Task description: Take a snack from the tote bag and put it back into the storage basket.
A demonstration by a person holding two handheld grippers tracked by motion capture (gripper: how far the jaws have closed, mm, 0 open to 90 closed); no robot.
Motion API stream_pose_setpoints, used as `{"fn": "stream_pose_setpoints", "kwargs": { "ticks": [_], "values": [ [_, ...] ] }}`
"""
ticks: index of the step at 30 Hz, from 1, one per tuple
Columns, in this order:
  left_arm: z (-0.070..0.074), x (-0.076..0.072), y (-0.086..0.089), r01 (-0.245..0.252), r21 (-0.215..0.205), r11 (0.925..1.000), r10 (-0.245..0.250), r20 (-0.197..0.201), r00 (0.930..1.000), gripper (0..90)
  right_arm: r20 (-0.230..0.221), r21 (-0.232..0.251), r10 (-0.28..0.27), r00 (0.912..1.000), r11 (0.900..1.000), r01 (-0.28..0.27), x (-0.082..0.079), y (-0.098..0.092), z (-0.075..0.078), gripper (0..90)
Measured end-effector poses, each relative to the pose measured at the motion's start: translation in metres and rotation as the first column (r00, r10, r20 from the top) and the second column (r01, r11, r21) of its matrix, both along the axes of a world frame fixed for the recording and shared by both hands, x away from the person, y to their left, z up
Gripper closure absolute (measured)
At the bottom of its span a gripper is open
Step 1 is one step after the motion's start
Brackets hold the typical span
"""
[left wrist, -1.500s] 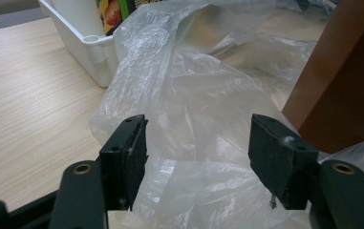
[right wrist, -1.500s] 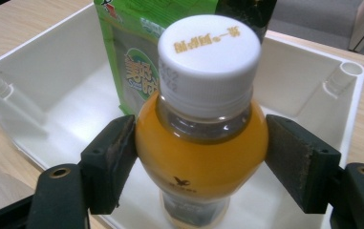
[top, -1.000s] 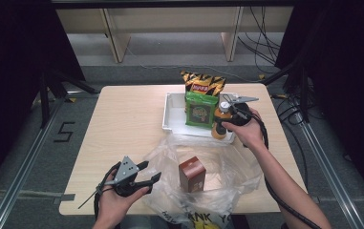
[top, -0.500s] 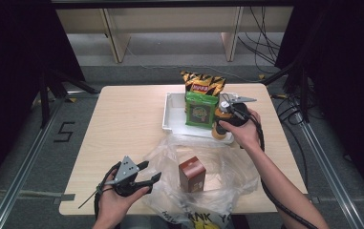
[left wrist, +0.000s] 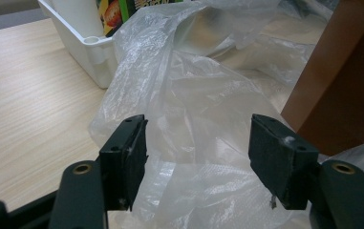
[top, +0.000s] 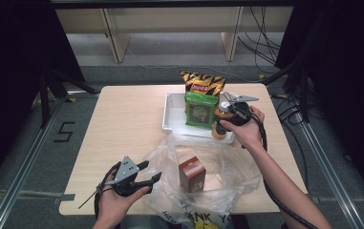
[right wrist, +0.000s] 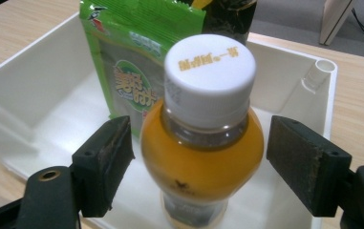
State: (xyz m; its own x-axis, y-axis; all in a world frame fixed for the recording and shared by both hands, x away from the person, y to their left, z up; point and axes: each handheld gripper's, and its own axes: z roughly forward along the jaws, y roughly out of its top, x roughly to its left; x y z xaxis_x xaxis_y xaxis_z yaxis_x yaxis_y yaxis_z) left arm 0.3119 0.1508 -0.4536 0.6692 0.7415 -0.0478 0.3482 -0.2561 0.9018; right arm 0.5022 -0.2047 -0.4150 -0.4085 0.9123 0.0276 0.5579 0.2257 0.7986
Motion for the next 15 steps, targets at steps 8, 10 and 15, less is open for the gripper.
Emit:
{"fn": "stream_pose_setpoints", "kwargs": {
  "ticks": [8,10,15],
  "values": [
    [0.001,-0.002,0.000,-0.002,-0.004,1.0000,0.002,0.006,1.0000,37.8,0.053,-0.018,0.052,0.9972,0.999,-0.051,-0.019,-0.012,0.007,24.4],
    [0.001,-0.002,-0.001,0.000,-0.006,1.0000,0.000,0.003,1.0000,37.9,0.048,-0.008,0.051,0.9975,0.999,-0.050,-0.025,-0.013,0.011,24.5],
    [0.001,-0.003,-0.001,0.008,-0.014,0.9999,-0.008,0.007,0.9999,37.9,0.100,0.011,0.071,0.9925,0.997,-0.072,-0.042,-0.016,0.025,25.0]
  ]
}}
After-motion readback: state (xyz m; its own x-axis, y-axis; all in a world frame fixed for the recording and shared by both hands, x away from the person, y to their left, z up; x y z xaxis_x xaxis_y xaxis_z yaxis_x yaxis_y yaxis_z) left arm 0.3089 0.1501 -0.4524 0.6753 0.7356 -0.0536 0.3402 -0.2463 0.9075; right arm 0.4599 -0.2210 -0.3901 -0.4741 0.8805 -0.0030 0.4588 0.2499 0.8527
